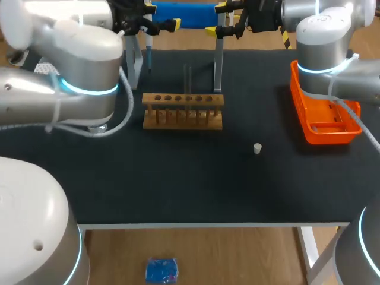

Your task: Invert the test tube, pick up the pipette, mount the tip to pipette, aspirate from beaker and dispense into the tube, eject the tip, return the pipette, and cap with the stopper.

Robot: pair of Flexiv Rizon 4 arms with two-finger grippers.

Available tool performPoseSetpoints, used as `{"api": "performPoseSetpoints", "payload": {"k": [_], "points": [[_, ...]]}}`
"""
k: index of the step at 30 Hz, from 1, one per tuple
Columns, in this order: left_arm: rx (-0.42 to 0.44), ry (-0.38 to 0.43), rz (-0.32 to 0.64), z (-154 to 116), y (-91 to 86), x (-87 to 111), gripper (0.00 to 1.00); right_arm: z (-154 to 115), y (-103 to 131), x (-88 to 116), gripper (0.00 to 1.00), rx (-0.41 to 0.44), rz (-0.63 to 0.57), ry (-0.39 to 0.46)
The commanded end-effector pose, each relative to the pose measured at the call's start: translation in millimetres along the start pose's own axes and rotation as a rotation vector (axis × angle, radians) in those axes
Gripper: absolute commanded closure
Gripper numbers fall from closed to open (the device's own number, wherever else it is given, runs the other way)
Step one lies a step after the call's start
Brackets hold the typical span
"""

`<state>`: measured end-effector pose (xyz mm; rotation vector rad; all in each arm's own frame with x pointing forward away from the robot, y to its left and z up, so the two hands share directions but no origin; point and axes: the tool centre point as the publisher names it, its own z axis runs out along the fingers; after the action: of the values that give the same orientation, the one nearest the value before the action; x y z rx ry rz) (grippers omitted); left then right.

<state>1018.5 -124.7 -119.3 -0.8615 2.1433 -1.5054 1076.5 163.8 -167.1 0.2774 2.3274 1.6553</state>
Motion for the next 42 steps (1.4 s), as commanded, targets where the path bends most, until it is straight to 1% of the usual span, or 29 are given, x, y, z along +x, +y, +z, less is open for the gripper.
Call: {"api": "performPoseSetpoints", "payload": {"k": [1,4,7,13,22,27,31,38,42], "points": [[0.037,0.123,0.032,-51,8.9,16.9,0.00,-1,1,-1,0.00,0.004,0.001,0.004],[0.037,0.157,0.045,-54,14.7,30.2,0.00,-1,1,-1,0.00,0.004,0.001,0.004],[0.027,0.176,0.042,-55,25.0,39.8,0.00,-1,1,-1,0.00,0.004,0.001,0.004],[0.016,0.183,0.054,-51,46.9,50.3,0.00,-1,1,-1,0.00,0.004,0.001,0.004],[0.029,0.228,0.086,-32,76.9,52.9,0.00,-1,1,-1,0.00,0.004,0.001,0.004],[0.050,0.261,0.102,-24,87.2,51.8,0.00,-1,1,-1,0.00,0.004,0.001,0.004],[0.051,0.273,0.102,-20,94.2,50.7,0.00,-1,1,-1,0.00,0.004,0.001,0.004],[0.038,0.251,0.064,-13,114.7,49.6,0.00,-1,1,-1,0.00,0.004,0.001,0.004],[0.046,0.235,0.052,-11,120.6,50.0,0.00,-1,1,-1,0.00,0.004,0.001,0.004]]}}
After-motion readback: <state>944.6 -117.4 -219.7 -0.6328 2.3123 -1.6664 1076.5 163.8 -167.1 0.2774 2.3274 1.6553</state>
